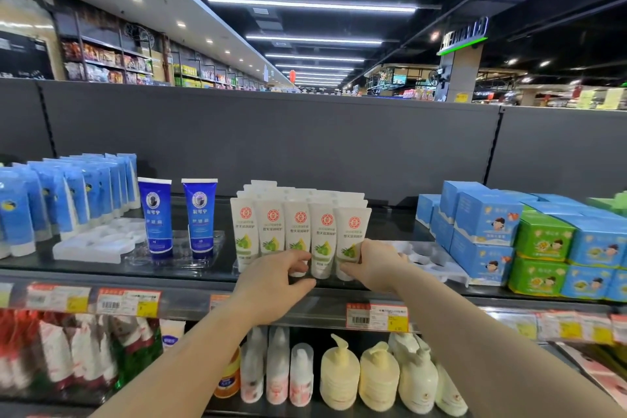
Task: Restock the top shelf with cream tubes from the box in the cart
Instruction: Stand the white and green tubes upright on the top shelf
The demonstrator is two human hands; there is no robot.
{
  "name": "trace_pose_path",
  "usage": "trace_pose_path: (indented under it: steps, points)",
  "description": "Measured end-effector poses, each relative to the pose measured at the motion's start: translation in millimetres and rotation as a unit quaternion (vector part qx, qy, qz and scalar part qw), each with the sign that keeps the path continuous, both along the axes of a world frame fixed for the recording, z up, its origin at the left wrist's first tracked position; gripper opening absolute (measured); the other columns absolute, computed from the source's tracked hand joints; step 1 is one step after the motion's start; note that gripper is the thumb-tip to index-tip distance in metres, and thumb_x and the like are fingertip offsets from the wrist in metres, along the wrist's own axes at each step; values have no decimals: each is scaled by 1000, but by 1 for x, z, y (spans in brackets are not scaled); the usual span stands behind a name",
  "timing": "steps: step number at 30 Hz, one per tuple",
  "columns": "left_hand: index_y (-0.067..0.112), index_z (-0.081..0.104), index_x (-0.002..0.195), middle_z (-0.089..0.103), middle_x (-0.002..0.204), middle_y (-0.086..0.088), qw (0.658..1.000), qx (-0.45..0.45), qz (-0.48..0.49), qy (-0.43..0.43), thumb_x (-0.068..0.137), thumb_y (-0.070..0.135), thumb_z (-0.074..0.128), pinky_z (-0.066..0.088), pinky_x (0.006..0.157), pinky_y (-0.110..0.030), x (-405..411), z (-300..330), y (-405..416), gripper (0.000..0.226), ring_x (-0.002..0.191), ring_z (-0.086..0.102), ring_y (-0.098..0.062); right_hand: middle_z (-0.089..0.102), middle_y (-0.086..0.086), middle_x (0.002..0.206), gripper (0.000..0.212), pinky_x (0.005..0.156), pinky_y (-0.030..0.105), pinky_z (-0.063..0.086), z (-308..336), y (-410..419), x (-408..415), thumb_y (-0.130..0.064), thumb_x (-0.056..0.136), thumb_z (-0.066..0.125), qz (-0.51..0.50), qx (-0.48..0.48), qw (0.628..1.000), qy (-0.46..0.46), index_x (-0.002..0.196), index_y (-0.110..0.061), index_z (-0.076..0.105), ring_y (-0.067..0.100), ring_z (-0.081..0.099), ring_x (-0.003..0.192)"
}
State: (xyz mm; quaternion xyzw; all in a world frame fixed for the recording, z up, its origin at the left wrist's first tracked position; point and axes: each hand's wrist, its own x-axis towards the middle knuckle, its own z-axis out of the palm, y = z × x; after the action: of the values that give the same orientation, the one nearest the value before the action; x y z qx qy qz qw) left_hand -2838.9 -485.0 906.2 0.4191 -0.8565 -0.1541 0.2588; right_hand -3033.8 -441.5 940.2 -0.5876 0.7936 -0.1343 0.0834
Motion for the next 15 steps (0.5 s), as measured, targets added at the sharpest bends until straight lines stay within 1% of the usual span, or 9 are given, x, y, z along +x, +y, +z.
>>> trace_pose_path:
  steps: [3,5,7,9,10,12,15]
  points:
    - [37,43,139,58,130,19,1000,20,-13,4,89,46,60,42,104,-30,2,-1,2,53,120,51,0,64,0,114,34,94,41,49,0,3,1,-49,94,53,-8,5,1000,-13,116,-23,54,19,59,99]
    - [35,42,140,55,134,18,999,35,-26,11,90,42,61,38,105,-27,4,-1,5,53,123,48,1,63,-1,113,32,92,37,49,-1,5,1,-47,95,53,-9,3,1000,-24,117,-23,53,18,59,98]
    - [32,43,141,54,134,18,998,52,-35,22,91,39,61,37,107,-25,7,0,7,53,124,47,2,61,-4,105,31,91,36,48,-1,8,2,-49,95,53,-20,-7,999,-37,114,-25,52,17,58,97]
    - [31,46,139,57,129,19,997,60,-37,36,92,39,60,39,107,-25,11,3,10,50,118,48,5,60,-6,99,33,97,41,46,-3,9,1,-53,91,57,-39,-20,998,-42,109,-26,53,18,58,97]
    - [32,48,137,59,125,20,997,55,-31,41,92,38,60,40,104,-23,14,5,11,47,114,49,7,62,-6,99,36,98,44,47,-4,8,1,-55,88,60,-47,-28,997,-51,108,-26,55,18,59,97]
    - [32,51,134,60,120,20,997,43,-7,57,93,37,59,40,100,-21,22,9,11,42,109,50,7,66,-6,100,41,96,46,49,-6,7,0,-56,84,65,-64,-50,993,-83,111,-26,57,17,62,94]
    - [29,51,135,60,124,15,996,35,37,69,93,36,58,40,97,-22,36,10,9,43,110,51,2,67,-3,99,49,91,46,51,-6,10,1,-59,81,66,-90,-94,987,-95,114,-24,55,18,61,91]
